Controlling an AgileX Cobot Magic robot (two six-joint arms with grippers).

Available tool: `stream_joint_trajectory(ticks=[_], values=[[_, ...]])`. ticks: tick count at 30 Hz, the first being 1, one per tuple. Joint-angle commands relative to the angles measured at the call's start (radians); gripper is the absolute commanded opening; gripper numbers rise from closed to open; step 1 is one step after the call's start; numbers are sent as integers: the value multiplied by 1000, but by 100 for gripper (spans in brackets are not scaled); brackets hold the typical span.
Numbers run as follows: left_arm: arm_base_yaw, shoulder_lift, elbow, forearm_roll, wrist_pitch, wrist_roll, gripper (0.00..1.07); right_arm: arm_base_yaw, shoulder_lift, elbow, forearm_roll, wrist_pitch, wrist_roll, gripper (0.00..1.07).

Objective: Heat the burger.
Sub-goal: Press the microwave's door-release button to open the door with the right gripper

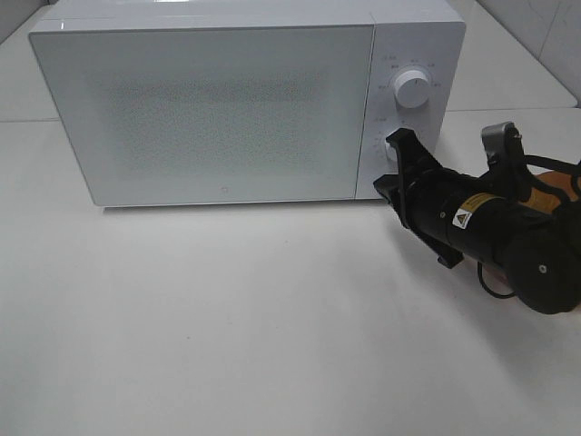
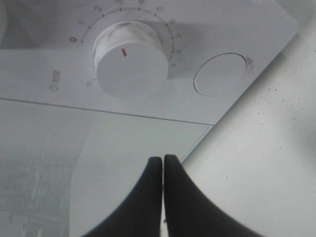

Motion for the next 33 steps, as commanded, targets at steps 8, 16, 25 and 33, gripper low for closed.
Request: stream_joint_trajectory(ticks=[8, 16, 25, 33], values=[[4, -25, 4, -2, -9, -5, 0, 2, 32, -79, 156, 61, 27, 0], [4, -20, 4, -3, -9, -5, 0, 2, 80, -120, 193, 60, 34, 0], [4, -20, 4, -3, -9, -5, 0, 1, 81, -172, 288, 123, -33, 0], [4, -20, 4, -3, -9, -5, 0, 1, 113, -183, 315, 134, -59, 0]])
